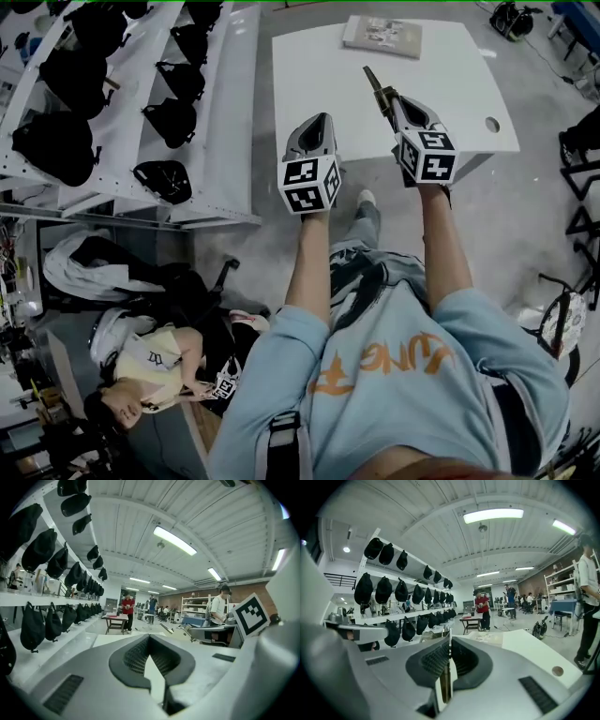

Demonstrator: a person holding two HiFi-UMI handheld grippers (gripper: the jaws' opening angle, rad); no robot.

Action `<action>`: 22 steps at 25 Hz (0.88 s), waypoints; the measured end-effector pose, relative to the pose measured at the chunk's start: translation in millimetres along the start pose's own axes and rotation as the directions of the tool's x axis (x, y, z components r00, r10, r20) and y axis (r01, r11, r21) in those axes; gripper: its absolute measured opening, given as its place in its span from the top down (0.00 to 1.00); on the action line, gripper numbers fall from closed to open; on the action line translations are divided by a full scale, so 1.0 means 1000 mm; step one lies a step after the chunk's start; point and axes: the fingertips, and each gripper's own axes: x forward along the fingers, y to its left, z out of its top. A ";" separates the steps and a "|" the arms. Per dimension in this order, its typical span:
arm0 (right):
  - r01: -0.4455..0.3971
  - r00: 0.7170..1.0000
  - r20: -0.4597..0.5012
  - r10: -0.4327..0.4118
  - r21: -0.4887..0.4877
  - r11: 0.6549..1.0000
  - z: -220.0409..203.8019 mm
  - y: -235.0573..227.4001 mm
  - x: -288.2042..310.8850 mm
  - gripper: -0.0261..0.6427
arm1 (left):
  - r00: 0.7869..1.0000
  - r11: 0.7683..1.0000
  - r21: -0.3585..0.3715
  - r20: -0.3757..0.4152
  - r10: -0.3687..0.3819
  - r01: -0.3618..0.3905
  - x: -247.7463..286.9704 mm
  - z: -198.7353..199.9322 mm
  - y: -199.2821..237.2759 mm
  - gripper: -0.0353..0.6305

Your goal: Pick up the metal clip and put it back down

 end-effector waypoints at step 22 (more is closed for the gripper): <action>0.280 0.959 0.025 -0.283 0.076 0.957 0.023 -0.208 0.011 0.91 | 0.952 0.952 -0.013 -0.009 -0.306 0.306 0.193 0.015 -0.118 0.94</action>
